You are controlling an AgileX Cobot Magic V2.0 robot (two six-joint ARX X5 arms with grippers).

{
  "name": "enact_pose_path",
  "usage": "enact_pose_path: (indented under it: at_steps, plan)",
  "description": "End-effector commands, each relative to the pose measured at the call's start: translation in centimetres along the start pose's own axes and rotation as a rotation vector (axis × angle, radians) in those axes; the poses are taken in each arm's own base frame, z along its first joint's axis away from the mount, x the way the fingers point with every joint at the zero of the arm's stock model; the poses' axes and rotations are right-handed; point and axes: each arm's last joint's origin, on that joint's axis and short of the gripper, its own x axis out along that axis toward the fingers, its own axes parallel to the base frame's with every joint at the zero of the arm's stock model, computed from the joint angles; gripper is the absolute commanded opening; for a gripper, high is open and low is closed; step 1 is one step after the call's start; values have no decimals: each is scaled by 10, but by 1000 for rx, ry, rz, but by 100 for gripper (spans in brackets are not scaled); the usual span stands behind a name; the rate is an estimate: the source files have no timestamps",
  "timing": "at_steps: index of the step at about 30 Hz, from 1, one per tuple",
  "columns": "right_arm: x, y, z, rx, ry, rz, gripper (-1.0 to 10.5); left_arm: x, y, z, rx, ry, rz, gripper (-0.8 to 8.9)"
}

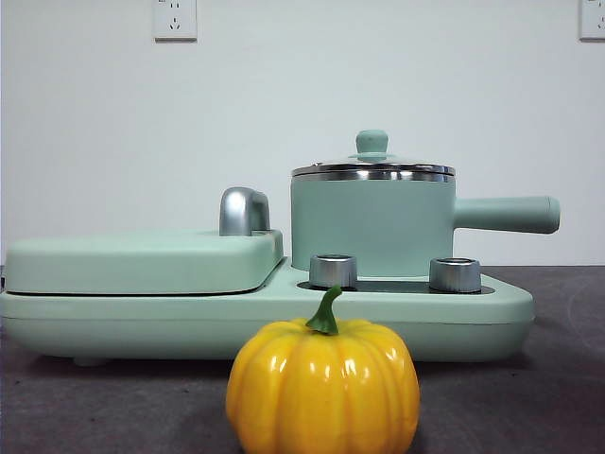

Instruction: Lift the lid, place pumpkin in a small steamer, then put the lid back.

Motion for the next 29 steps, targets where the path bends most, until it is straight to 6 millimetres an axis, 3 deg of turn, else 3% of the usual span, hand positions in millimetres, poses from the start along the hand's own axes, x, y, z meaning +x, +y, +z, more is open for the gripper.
enact_pose_path:
  at_steps: [1,8,16,22,29]
  plan:
    - [0,1,0,44,-13,23,19,2,0,-5,-35,2,1,6]
    - [-3,4,12,138,-45,108,14,1,-1,5,-109,-79,-25,5]
    - [-21,9,57,266,-60,149,14,-10,-8,36,-188,-133,-139,6]
    - [-34,15,99,242,38,221,14,-26,-15,80,-194,-74,-225,6]
    - [-35,24,144,206,127,391,14,-40,-24,138,-135,21,-310,6]
